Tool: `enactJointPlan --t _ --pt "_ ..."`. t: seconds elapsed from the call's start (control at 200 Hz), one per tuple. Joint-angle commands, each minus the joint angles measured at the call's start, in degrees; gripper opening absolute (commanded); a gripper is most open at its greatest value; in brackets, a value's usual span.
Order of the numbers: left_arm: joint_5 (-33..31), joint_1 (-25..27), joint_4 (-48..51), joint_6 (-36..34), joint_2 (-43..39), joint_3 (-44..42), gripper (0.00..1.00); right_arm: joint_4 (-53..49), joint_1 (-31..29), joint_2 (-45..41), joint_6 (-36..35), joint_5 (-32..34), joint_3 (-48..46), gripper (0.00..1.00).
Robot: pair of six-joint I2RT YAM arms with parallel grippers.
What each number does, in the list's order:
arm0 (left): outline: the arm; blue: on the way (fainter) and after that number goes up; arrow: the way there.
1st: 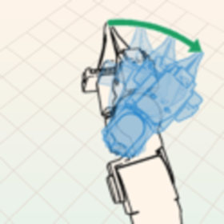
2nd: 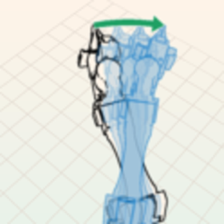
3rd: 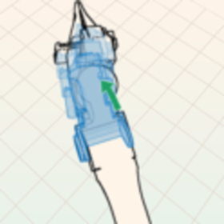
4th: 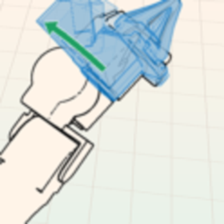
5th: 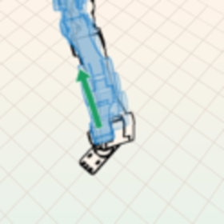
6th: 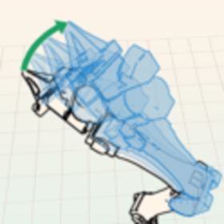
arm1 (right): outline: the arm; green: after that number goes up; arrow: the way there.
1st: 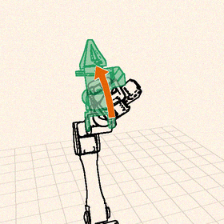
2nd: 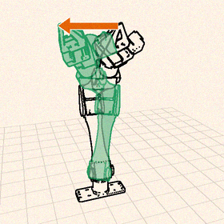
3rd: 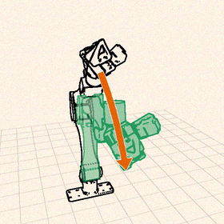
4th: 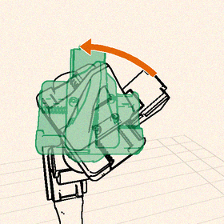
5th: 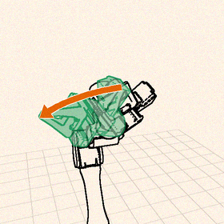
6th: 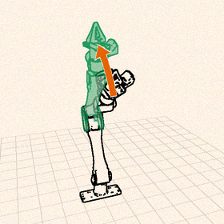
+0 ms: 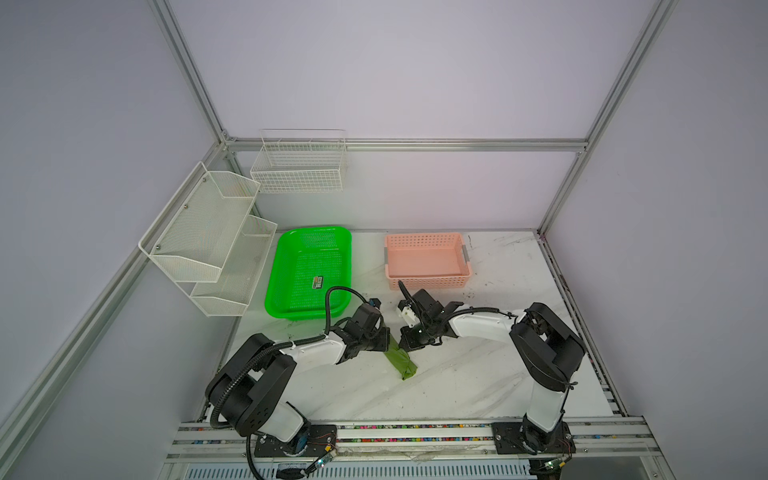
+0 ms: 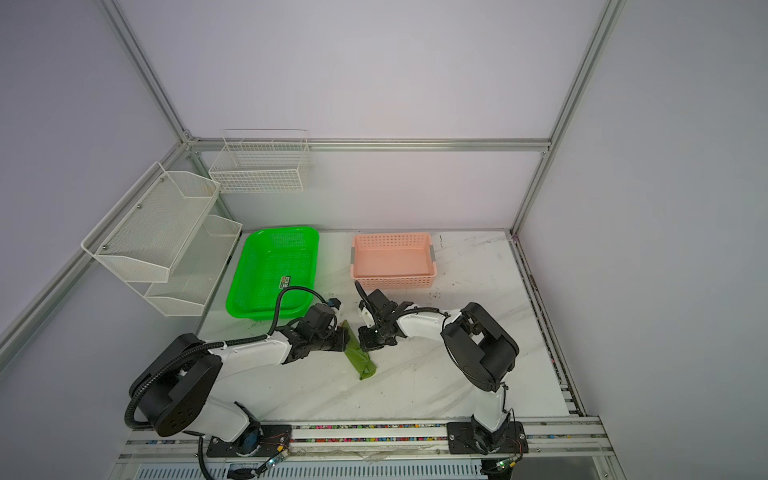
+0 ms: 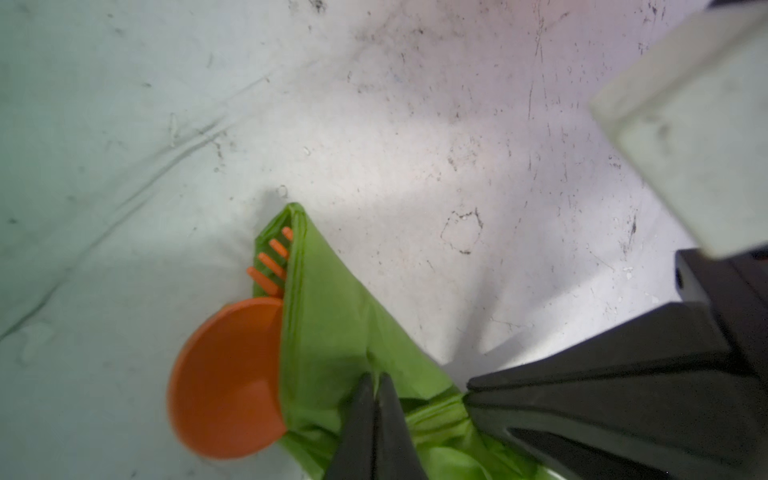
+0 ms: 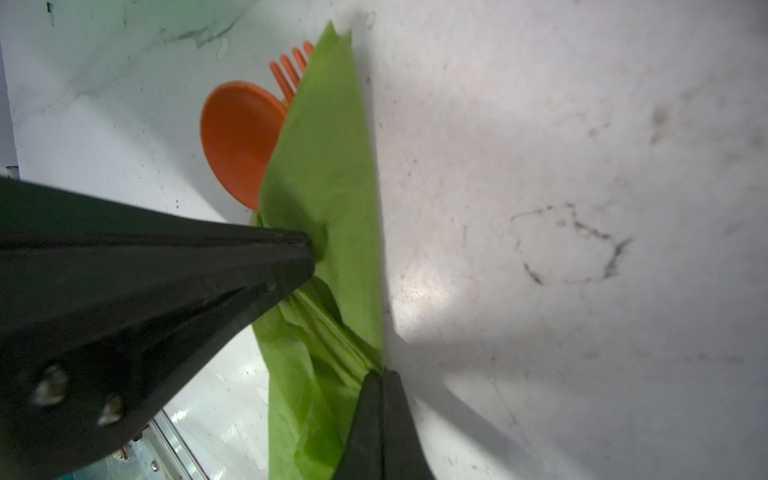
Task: Place the utensils on the paper napkin and roll it up
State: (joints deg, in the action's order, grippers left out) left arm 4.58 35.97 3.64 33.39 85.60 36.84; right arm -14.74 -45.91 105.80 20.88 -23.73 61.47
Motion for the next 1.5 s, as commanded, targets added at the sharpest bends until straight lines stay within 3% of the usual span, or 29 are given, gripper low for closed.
enactJointPlan --t 0.0,0.16,0.45,0.75,1.08,1.495 --pt "-2.70 -0.89 5.79 -0.48 -1.85 -1.23 0.10 -3.42 0.56 1.08 0.38 2.65 -2.58 0.00" --pt "-0.76 -0.91 7.07 0.31 -7.52 1.67 0.19 -2.66 0.56 1.76 1.17 2.31 -3.36 0.00" --pt "2.55 2.64 2.76 3.39 -17.77 -1.22 0.20 -0.64 0.56 2.22 2.75 0.80 -4.32 0.00" --pt "1.35 11.78 -7.91 5.38 -15.50 -2.38 0.20 -0.98 0.56 2.13 3.20 0.61 -3.46 0.00" --pt "-0.78 17.48 -9.24 8.18 -14.33 -6.15 0.09 -0.90 0.56 2.15 4.01 0.70 -3.49 0.00" --pt "-5.28 23.32 -16.08 10.21 -15.83 -11.42 0.08 -1.00 0.56 2.62 4.78 0.00 -2.97 0.00"
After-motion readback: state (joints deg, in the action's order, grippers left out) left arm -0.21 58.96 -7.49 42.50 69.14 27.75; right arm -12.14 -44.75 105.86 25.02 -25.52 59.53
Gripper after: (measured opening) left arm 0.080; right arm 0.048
